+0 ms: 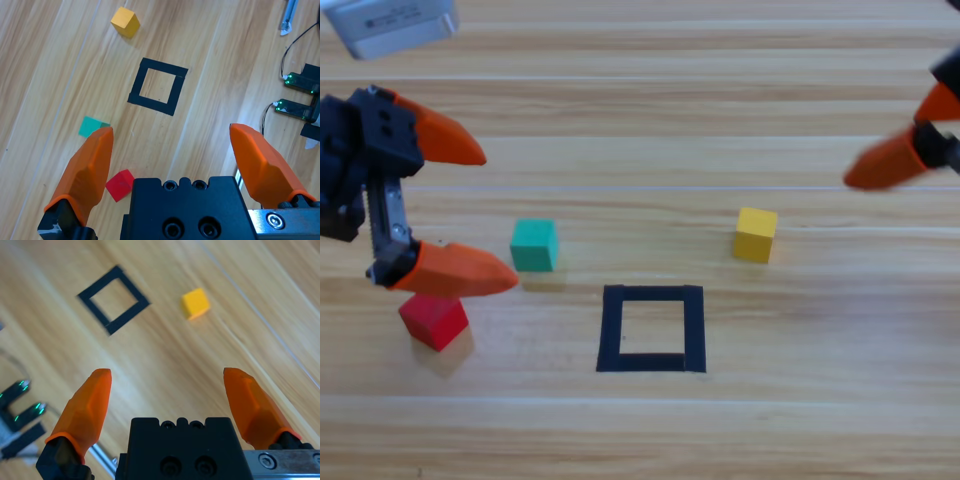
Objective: Stack the blocks in the rectangular block: red at the bottom, yellow in the middle, green on top
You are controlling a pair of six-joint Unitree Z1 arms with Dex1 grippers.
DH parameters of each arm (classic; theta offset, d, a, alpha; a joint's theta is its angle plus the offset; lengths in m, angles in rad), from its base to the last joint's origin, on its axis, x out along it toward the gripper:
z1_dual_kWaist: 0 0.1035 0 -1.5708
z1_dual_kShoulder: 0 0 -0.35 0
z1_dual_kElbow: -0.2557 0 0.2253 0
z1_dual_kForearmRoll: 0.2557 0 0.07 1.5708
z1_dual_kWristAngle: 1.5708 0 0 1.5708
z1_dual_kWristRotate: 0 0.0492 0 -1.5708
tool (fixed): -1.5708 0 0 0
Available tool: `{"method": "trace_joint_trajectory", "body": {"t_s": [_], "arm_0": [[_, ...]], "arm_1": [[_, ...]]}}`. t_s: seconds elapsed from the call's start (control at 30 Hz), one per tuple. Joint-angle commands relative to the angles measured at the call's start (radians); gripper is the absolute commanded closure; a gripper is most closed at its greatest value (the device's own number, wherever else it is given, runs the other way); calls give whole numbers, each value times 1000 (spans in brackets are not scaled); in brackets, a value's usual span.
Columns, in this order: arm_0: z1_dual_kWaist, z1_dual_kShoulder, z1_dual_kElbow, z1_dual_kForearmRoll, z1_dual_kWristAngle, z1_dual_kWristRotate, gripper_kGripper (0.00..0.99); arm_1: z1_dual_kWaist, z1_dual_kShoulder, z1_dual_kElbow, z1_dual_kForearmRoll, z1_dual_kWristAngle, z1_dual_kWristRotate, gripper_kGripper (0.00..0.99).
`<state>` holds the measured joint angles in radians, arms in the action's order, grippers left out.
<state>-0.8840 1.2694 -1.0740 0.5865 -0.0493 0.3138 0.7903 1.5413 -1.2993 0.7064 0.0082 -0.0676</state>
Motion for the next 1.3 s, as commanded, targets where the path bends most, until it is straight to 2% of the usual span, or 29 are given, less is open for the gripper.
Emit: {"method": "trace_joint_trajectory", "body": {"t_s": [0.03,0.2,0.3,0.47,0.53,0.6,0.7,0.77,0.83,0.93,1.03,1.17,1.3], "arm_0": [[-18,-8,26,10,22,-21,0],[-16,-4,16,9,80,-98,0],[-1,19,-3,9,134,-199,1],[56,24,-18,24,282,-469,0],[93,21,-24,39,310,-552,0],[132,24,-24,52,315,-614,10],[186,50,-31,99,318,-707,13],[212,105,-61,148,309,-734,13],[218,199,-126,223,309,-734,13],[220,321,-190,288,309,-713,14],[226,421,-193,299,298,-682,14],[251,495,-182,291,252,-642,11],[313,499,-86,214,180,-601,8]], "arm_1": [[20,217,-87,-16,-192,80,1],[18,375,-210,5,-234,117,4],[18,474,-278,33,-235,65,7],[13,626,-433,188,-235,-66,5],[4,651,-445,200,-221,-124,5],[-13,671,-451,202,-197,-164,5],[-40,688,-454,205,-113,-245,5],[-63,691,-454,212,-50,-296,5],[-77,695,-453,217,-17,-342,5],[-83,706,-453,223,-11,-393,7],[-88,714,-459,223,-16,-419,7],[-91,732,-480,223,-25,-449,10],[-91,769,-529,260,-30,-471,17]]}}
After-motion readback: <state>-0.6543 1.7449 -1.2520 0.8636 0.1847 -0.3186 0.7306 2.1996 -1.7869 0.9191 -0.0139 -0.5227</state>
